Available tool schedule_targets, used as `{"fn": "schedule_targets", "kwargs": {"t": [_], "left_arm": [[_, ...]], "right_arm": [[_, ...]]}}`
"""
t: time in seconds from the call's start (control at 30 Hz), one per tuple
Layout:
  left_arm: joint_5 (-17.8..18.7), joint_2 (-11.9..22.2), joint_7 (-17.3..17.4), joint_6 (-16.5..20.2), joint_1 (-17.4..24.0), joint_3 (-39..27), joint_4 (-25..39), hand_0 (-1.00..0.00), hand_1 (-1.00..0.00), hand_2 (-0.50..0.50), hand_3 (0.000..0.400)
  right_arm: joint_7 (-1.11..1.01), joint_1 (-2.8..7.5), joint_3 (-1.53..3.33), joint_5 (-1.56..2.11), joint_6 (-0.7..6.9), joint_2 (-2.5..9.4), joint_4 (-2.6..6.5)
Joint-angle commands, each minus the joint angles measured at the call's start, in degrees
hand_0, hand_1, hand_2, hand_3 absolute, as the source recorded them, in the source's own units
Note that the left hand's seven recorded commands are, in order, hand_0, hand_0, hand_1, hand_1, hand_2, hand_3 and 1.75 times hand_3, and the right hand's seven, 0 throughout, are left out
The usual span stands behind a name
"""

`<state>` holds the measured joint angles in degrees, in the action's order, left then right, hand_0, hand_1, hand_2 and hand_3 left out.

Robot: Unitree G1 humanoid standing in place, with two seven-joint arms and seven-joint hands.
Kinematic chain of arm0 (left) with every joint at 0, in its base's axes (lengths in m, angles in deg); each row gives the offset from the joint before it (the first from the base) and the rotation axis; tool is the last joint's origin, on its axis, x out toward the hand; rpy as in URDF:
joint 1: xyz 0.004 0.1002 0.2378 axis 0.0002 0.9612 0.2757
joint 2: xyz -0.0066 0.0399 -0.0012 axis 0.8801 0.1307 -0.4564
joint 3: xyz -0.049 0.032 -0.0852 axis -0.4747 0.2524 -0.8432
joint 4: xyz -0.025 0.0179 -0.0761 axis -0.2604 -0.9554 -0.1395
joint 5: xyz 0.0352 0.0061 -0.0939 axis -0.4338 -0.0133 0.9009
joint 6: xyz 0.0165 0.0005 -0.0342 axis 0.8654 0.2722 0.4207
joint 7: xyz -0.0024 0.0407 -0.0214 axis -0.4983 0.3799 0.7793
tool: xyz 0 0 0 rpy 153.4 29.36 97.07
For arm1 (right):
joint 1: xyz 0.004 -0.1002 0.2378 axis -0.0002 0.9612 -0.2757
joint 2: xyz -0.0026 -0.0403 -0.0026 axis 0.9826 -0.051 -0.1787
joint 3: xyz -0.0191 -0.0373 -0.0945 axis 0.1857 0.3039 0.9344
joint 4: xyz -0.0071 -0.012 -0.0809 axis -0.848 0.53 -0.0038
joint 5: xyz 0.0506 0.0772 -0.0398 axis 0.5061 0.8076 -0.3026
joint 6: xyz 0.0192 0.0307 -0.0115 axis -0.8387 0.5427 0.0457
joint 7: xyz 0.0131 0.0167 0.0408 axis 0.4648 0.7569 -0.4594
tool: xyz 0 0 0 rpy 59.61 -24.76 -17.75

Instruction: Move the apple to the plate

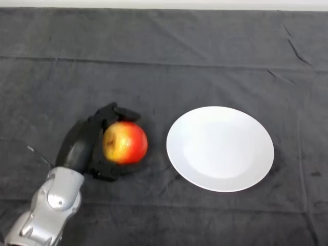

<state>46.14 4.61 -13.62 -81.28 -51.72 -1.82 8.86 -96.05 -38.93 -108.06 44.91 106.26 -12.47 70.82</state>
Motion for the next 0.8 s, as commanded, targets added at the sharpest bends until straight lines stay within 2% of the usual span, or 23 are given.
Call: {"fn": "schedule_targets", "kwargs": {"t": [0.03, 0.4, 0.8], "left_arm": [[-1.48, 0.86, -1.07, 0.15, -4.23, -0.71, 0.86, -1.0, -1.0, 0.0, 0.4], [-3.51, -3.31, -3.8, -1.17, -8.11, 2.83, -2.61, -1.0, -1.0, 0.0, 0.4], [-2.45, -6.36, -4.89, -3.4, -11.37, 7.64, -6.95, -1.0, -1.0, 0.0, 0.4]], "right_arm": [[0.4, -0.46, -0.42, -0.43, 0.12, -0.72, -0.65], [0.37, -0.48, -0.42, -0.42, 0.12, -0.75, -0.59], [0.31, -0.52, -0.43, -0.41, 0.13, -0.81, -0.45]]}}
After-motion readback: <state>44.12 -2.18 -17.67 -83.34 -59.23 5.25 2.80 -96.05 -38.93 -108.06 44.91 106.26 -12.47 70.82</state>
